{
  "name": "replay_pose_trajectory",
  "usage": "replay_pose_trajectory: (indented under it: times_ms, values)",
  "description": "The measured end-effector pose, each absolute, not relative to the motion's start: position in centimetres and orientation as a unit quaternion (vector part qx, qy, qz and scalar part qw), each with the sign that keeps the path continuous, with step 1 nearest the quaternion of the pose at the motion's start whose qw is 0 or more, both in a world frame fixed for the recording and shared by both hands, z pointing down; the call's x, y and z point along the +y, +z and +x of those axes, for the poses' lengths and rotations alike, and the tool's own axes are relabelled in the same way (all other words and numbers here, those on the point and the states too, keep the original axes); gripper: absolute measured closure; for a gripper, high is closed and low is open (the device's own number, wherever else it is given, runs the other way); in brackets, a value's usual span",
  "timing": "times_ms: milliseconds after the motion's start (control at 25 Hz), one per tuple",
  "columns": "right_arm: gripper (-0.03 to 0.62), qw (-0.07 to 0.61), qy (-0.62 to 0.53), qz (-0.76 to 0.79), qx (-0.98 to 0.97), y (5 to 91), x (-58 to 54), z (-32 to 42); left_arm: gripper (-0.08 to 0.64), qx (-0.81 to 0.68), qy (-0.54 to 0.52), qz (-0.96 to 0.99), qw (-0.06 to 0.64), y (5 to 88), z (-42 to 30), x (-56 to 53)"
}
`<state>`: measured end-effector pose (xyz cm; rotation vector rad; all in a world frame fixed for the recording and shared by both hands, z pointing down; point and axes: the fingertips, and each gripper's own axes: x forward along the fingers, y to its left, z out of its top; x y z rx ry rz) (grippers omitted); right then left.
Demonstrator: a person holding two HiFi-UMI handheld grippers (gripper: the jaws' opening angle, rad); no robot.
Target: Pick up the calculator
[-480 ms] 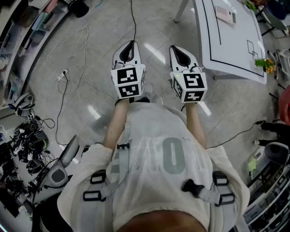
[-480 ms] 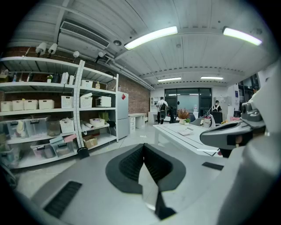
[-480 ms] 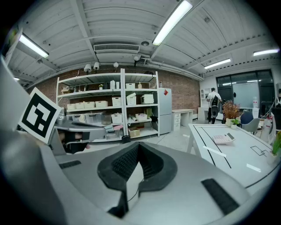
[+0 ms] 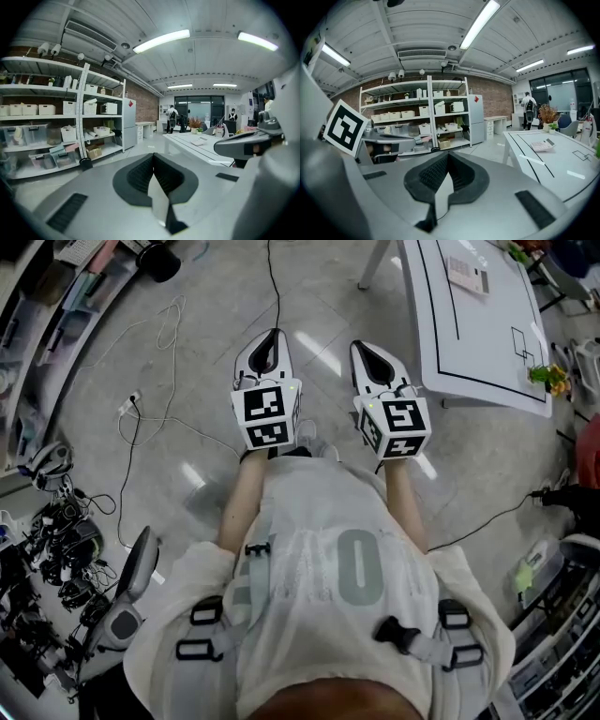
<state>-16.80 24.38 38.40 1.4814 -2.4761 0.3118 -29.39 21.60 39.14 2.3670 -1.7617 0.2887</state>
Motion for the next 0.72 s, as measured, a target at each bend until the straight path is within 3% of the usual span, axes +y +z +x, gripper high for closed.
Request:
replay_pose_trajectory:
  times_ms: [720]
  values:
    - [0.584, 0.125, 0.076, 0.532, -0.834, 37.6, 19.6, -19.4, 0.538, -0.591, 0.062, 0.801, 0.073, 37.3, -33.6, 16.3]
